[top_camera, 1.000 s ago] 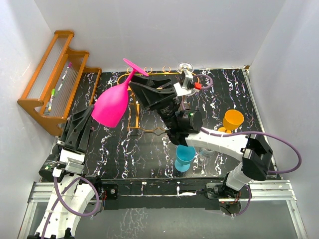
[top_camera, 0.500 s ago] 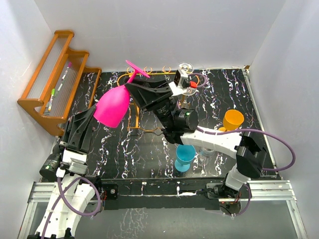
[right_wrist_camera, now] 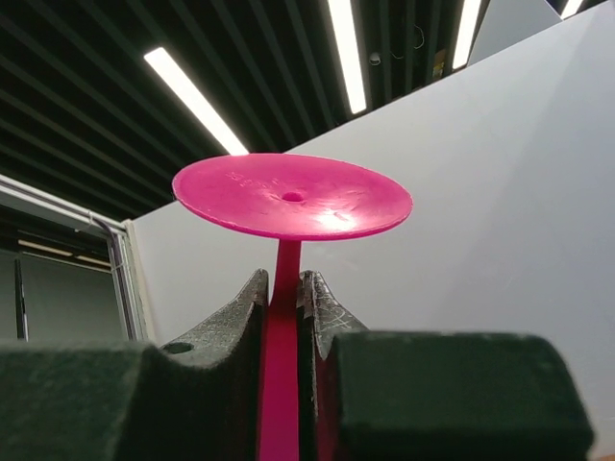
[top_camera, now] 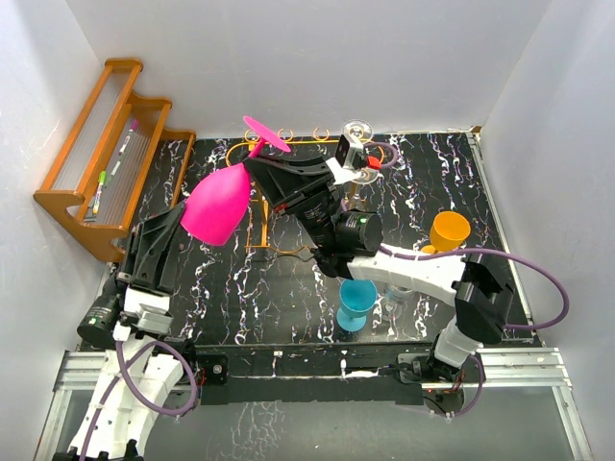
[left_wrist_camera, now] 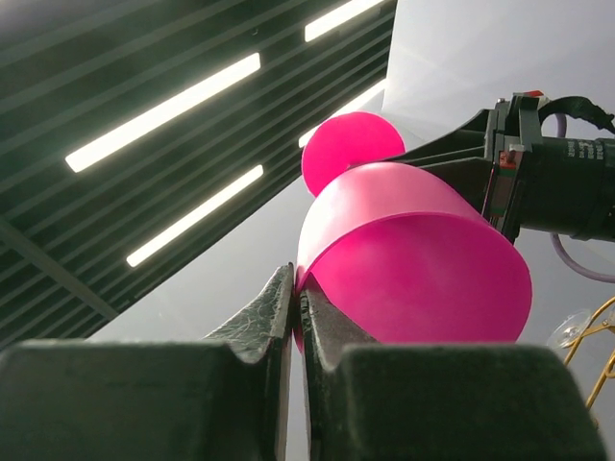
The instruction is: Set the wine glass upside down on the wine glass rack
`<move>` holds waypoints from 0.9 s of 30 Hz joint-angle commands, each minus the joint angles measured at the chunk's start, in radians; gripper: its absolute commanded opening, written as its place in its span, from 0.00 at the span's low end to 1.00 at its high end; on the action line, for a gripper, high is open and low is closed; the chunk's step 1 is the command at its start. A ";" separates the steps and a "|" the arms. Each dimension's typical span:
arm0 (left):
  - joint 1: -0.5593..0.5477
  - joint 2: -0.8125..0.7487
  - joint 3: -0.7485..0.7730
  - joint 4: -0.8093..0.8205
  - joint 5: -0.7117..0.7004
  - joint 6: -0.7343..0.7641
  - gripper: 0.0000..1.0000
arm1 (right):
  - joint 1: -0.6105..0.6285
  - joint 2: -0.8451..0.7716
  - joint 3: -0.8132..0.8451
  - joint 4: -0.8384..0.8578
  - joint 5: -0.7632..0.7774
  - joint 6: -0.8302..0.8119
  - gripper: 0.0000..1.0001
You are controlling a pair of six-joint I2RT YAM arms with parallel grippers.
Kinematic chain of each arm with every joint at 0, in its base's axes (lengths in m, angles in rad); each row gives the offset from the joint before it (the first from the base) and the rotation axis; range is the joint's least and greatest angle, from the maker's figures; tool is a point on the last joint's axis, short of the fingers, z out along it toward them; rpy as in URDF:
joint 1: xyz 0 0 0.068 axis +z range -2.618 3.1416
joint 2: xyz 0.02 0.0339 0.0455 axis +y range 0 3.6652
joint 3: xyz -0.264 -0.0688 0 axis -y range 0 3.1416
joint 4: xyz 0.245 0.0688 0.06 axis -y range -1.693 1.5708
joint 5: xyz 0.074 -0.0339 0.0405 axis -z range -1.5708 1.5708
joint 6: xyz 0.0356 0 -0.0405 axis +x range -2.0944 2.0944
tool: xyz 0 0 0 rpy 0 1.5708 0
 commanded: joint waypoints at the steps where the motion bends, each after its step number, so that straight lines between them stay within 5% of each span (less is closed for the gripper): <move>1: -0.006 0.005 0.012 -0.048 0.025 0.020 0.14 | 0.017 -0.043 0.023 -0.086 -0.004 -0.036 0.08; 3: -0.005 -0.001 0.018 -0.102 0.023 0.019 0.30 | 0.017 -0.095 0.009 -0.140 0.029 -0.088 0.08; 6: -0.005 -0.017 0.042 -0.262 0.021 0.046 0.94 | 0.017 -0.199 -0.005 -0.281 0.074 -0.215 0.08; 11: -0.005 -0.024 0.123 -0.514 -0.074 0.040 0.97 | 0.017 -0.388 -0.142 -0.382 0.163 -0.336 0.08; 17: -0.005 -0.064 0.224 -0.903 -0.109 0.093 0.97 | 0.017 -0.637 -0.262 -0.723 0.229 -0.466 0.08; 22: -0.005 -0.002 0.391 -1.288 -0.387 0.034 0.97 | 0.017 -0.754 -0.299 -1.111 0.319 -0.548 0.08; 27: -0.005 0.142 0.539 -1.559 -0.660 0.036 0.97 | 0.017 -0.772 -0.344 -1.248 0.397 -0.624 0.08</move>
